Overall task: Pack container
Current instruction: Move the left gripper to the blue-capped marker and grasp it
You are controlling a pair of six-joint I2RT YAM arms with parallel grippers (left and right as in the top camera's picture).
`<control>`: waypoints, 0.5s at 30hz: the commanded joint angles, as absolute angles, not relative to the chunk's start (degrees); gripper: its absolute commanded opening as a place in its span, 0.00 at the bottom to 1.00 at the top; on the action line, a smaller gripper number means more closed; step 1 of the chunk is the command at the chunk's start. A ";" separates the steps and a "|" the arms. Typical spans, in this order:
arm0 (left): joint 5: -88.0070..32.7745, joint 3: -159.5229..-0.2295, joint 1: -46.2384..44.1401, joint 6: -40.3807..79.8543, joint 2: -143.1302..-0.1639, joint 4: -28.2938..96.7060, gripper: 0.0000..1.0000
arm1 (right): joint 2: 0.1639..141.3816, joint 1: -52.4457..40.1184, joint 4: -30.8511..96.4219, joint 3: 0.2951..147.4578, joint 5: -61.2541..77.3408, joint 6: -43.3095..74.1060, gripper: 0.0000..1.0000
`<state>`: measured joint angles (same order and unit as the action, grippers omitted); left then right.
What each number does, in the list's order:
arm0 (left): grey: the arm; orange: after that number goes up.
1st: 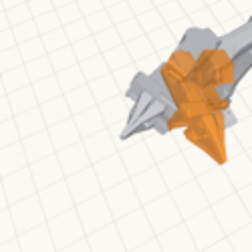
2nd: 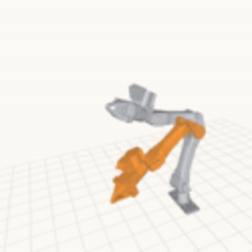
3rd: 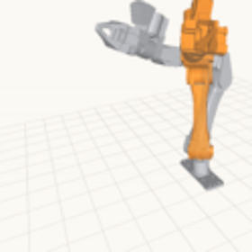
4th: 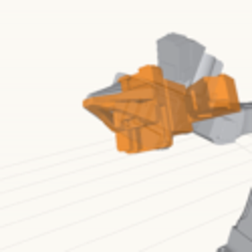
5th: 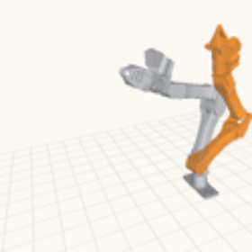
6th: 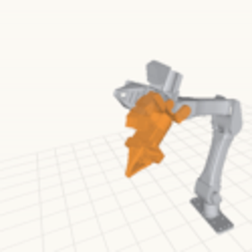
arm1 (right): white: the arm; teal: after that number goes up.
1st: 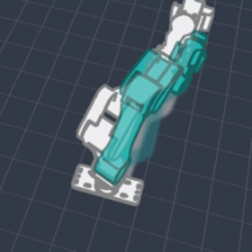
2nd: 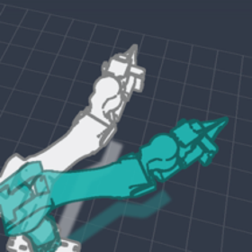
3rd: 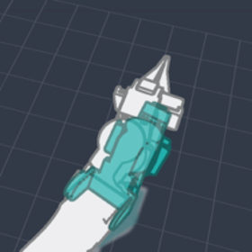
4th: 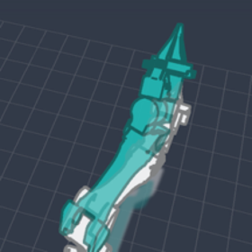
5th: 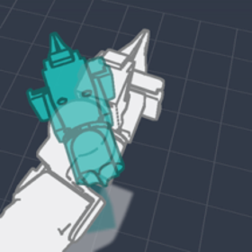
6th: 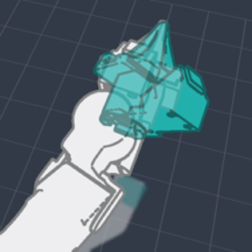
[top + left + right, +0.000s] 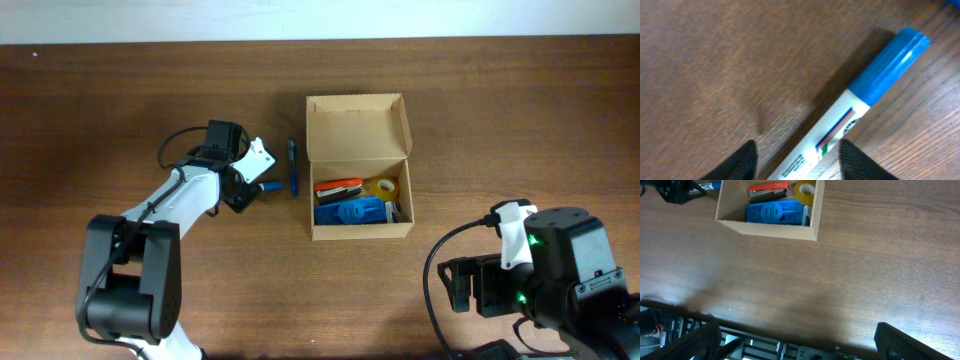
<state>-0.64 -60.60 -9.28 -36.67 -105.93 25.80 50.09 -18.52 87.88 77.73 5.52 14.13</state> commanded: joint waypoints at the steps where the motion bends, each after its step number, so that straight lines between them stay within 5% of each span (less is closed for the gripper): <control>1: -5.32 -59.92 -8.82 -37.34 -108.31 26.20 0.41 | 49.87 -18.85 87.68 78.32 5.56 13.89 0.99; 10: -8.43 -59.92 -6.83 -36.40 -108.31 29.61 0.10 | 49.87 -18.85 87.68 78.32 5.56 13.89 0.99; 15: -8.40 -59.94 -6.70 -33.69 -108.31 31.14 0.05 | 49.87 -18.85 87.68 78.32 5.56 13.89 0.99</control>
<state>-8.05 -61.01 -7.03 -35.68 -106.39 29.78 50.09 -18.52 87.85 77.73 5.50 14.15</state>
